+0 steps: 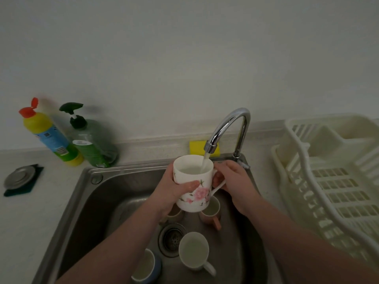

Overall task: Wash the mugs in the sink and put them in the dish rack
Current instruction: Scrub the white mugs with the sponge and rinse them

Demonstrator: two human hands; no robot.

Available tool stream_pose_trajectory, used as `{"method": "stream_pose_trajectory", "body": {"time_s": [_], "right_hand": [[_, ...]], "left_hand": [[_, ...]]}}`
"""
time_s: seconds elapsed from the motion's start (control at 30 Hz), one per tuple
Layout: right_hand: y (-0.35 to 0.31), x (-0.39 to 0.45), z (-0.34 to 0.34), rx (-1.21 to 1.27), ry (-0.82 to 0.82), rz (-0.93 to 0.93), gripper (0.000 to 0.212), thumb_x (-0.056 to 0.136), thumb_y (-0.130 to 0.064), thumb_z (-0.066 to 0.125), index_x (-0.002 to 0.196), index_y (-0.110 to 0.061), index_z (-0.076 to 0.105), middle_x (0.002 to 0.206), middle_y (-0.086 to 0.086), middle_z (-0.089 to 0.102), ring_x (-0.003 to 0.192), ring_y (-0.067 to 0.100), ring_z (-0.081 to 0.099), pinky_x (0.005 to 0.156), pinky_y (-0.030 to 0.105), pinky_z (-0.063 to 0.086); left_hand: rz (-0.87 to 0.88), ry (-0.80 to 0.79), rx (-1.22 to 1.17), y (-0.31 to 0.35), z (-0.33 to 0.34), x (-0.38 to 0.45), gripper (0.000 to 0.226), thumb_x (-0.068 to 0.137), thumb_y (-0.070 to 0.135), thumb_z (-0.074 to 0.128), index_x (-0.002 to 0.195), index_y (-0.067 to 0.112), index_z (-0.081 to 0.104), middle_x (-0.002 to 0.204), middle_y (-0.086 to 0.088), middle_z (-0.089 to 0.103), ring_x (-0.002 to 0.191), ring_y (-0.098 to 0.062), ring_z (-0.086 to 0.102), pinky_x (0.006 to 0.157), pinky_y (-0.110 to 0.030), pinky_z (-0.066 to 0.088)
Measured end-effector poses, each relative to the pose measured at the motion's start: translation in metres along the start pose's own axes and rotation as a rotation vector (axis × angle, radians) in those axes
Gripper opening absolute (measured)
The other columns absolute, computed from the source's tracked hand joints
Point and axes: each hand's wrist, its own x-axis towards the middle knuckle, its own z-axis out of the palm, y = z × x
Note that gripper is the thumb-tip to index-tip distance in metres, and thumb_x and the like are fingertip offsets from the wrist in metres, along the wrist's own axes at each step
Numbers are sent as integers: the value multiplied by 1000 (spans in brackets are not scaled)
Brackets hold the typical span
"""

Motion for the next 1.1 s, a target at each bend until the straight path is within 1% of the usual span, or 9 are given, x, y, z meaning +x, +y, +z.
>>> {"method": "stream_pose_trajectory", "body": {"time_s": [0.07, 0.13, 0.23, 0.3, 0.53, 0.77, 0.9, 1.03, 1.1], "right_hand": [[4, 6, -3, -35, 44, 35, 29, 96, -32, 52, 81, -9, 61, 75, 7, 64, 73, 20, 59, 76, 37, 49], [9, 15, -13, -122, 131, 105, 28, 97, -32, 48, 86, -12, 64, 88, 7, 67, 84, 18, 62, 83, 34, 50], [22, 26, -37, -673, 181, 69, 19, 96, -22, 49, 93, -15, 67, 99, 7, 66, 78, 11, 54, 69, 26, 43], [25, 31, -49, -854, 167, 39, 24, 96, -21, 48, 109, -14, 67, 109, 8, 65, 85, 14, 54, 75, 24, 40], [26, 48, -64, -1023, 164, -78, 31, 98, -15, 44, 121, -7, 64, 121, 13, 64, 106, 26, 59, 83, 24, 39], [28, 71, -74, -747, 301, -24, 25, 95, -16, 50, 110, -5, 67, 108, 15, 67, 98, 29, 60, 87, 35, 45], [19, 74, -71, -669, 270, 82, 24, 94, -24, 51, 107, -8, 64, 103, 14, 66, 95, 28, 61, 84, 41, 50], [-7, 37, -36, -266, -104, 416, 48, 93, -54, 46, 93, -9, 64, 86, 10, 67, 77, 23, 63, 59, 32, 52], [-18, 23, -23, -245, -296, 437, 55, 91, -60, 43, 78, -11, 64, 76, 9, 66, 64, 18, 61, 50, 25, 49]], "left_hand": [[0, 7, -14, 0, -2, -1, 81, 47, 26, 83, 121, 25, 51, 115, -4, 67, 105, -22, 66, 79, -34, 57], [-4, -3, -5, 1, -4, -1, 80, 47, 27, 83, 120, 28, 51, 112, 1, 69, 103, -19, 67, 76, -30, 56], [-9, 11, 0, 2, -5, 0, 79, 47, 28, 83, 119, 29, 51, 107, 7, 70, 101, -15, 67, 74, -27, 56], [-10, 32, -5, 1, -5, 1, 78, 46, 28, 83, 117, 30, 51, 105, 9, 71, 99, -12, 68, 73, -26, 55], [-24, 29, 14, -3, -3, -1, 78, 47, 29, 83, 119, 30, 52, 106, 9, 71, 100, -12, 67, 74, -26, 55], [-43, 40, 4, -2, -4, 0, 83, 44, 29, 84, 121, 31, 51, 107, 7, 70, 100, -12, 67, 73, -25, 55], [-48, 68, -14, -4, -6, 2, 84, 44, 29, 84, 121, 30, 52, 109, 6, 69, 102, -13, 67, 74, -27, 55], [-62, 59, -15, -5, -4, 1, 87, 46, 29, 85, 126, 25, 50, 116, -2, 67, 105, -19, 66, 76, -31, 56], [-80, 71, -32, -4, -5, 1, 85, 48, 30, 85, 126, 21, 51, 115, -5, 68, 103, -21, 68, 74, -33, 56]]}}
